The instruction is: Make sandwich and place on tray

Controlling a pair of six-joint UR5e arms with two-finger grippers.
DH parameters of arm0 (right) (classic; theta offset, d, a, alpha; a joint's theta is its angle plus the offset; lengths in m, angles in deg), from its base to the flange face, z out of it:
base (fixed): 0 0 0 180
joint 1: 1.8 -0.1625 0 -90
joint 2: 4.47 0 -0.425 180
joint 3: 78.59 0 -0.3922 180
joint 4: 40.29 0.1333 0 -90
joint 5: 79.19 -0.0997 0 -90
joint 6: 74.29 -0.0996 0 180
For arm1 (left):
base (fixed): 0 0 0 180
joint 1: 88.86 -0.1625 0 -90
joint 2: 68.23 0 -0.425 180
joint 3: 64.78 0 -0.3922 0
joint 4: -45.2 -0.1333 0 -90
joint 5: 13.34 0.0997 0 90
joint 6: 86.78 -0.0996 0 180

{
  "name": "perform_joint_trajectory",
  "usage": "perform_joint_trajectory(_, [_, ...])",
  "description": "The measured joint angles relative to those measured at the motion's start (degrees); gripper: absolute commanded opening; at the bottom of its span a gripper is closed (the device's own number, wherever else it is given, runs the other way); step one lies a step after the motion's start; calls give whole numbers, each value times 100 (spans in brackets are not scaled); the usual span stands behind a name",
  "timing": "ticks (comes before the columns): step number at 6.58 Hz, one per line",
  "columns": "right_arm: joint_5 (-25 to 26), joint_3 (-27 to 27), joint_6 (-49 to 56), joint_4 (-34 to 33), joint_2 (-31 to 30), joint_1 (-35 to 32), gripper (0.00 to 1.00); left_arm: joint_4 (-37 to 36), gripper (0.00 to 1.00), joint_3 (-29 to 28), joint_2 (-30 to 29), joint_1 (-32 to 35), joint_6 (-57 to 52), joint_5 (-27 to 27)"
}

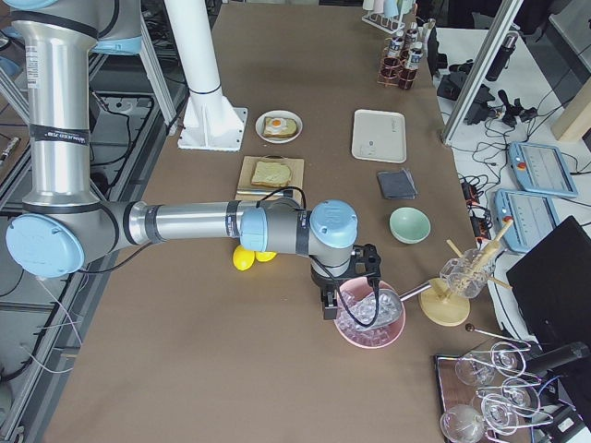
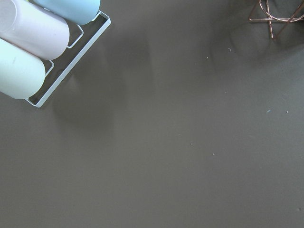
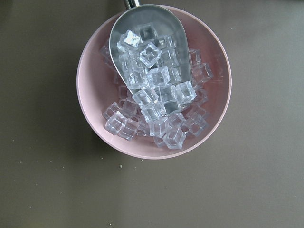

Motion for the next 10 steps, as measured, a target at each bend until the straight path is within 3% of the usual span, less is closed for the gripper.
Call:
perform_joint_trajectory(7, [-89, -19, 15, 8, -7, 0, 100, 61, 97, -11, 0, 0, 2, -2])
perform_joint_trajectory(10, [-111, 56, -18, 362, -103, 0, 100, 62, 97, -13, 0, 0, 6, -2])
